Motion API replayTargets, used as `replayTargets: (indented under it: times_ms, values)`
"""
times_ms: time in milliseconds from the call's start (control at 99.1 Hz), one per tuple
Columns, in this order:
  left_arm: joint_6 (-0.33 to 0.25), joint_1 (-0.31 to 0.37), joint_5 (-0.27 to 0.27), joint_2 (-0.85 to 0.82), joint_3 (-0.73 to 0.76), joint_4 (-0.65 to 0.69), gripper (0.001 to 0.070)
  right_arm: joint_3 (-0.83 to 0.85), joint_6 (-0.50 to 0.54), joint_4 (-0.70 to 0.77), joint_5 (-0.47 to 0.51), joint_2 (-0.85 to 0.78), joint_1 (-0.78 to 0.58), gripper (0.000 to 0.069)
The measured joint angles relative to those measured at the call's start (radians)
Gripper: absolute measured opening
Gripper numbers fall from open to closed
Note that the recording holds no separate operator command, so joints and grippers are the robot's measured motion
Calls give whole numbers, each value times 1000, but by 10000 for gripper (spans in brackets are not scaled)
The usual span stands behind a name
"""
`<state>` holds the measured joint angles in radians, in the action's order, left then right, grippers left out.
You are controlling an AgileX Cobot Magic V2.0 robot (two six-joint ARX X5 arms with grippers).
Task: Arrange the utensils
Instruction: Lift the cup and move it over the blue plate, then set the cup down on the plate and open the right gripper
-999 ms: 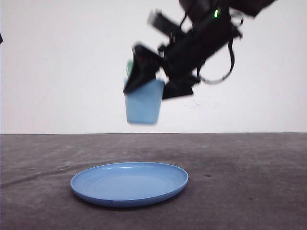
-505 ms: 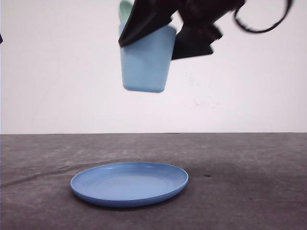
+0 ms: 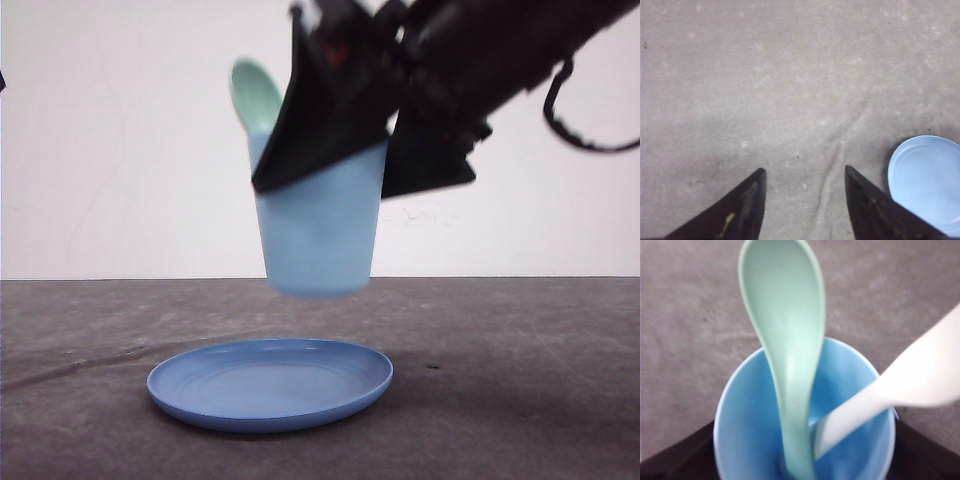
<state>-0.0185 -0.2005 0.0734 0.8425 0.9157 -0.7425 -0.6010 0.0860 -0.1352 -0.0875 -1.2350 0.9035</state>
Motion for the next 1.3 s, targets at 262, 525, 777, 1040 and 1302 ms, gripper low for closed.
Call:
replayTargets:
  times_ms: [262,525,777,1040,1302]
  values:
    - [0,0,0,0,0,0,297,0,0,-185,10,-171,5,479]
    - [0,0,0,0,0,0,297,0,0,-281,12,-269,5,479]
    - [0,0,0,0,0,0,297,0,0,-288,13,-311,5,479]
    - [0,0,0,0,0,0,297,0,0,-288,12,-311,5,647]
    - [0,0,0,0,0,0,297,0,6,-134,9,-233,-27,679]
